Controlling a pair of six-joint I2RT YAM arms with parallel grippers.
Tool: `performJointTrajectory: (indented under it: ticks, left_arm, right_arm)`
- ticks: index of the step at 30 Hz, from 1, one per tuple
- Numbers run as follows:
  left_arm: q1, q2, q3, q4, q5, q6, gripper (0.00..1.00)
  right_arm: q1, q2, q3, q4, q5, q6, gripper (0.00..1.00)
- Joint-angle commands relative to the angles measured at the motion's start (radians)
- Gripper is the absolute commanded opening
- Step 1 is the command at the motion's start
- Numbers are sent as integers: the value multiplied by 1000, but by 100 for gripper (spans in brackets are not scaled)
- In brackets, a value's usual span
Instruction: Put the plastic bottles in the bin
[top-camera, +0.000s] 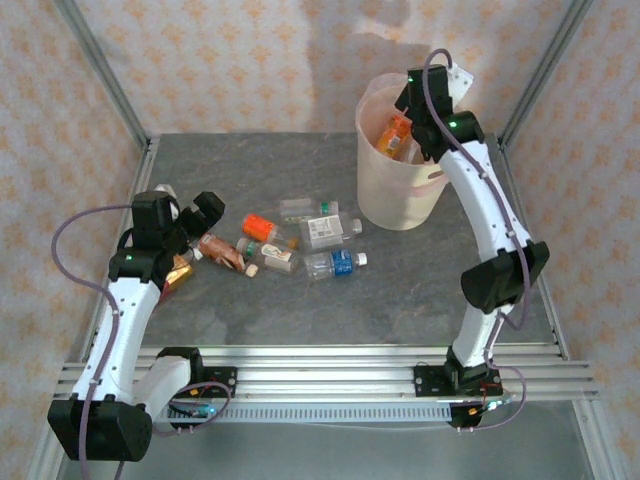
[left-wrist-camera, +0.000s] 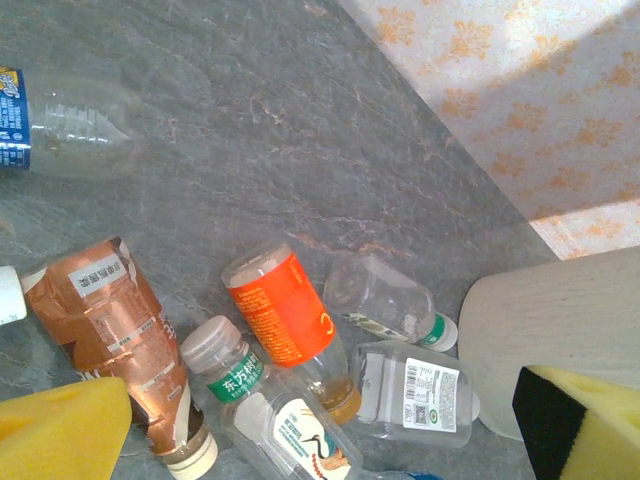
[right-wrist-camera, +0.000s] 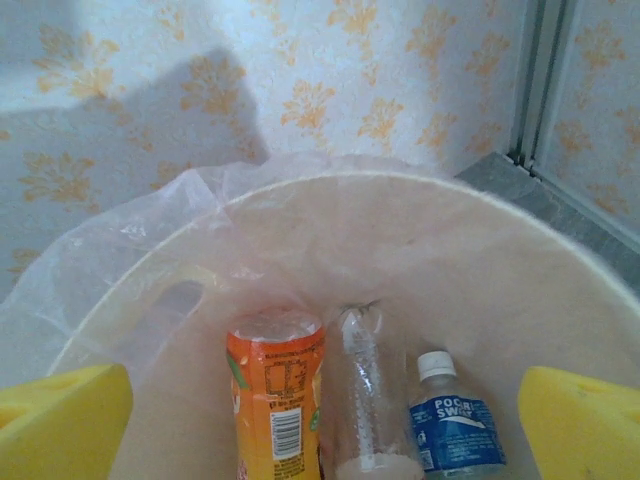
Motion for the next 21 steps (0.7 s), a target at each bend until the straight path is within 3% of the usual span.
performJointTrajectory:
  ticks: [1,9,21]
  left_arm:
    - [-15,6,-10,35,-2,-1,100]
    - [-60,35,-2,48,-22,-17,100]
    - [-173,91,13,114,-62,-28,100]
  right_arm:
    - [-5,-84,-62,17,-48,-62,99]
    - [41,-333,-369,162,-222,-169,99]
    - [360,-522,-661,132,-248,-384,99]
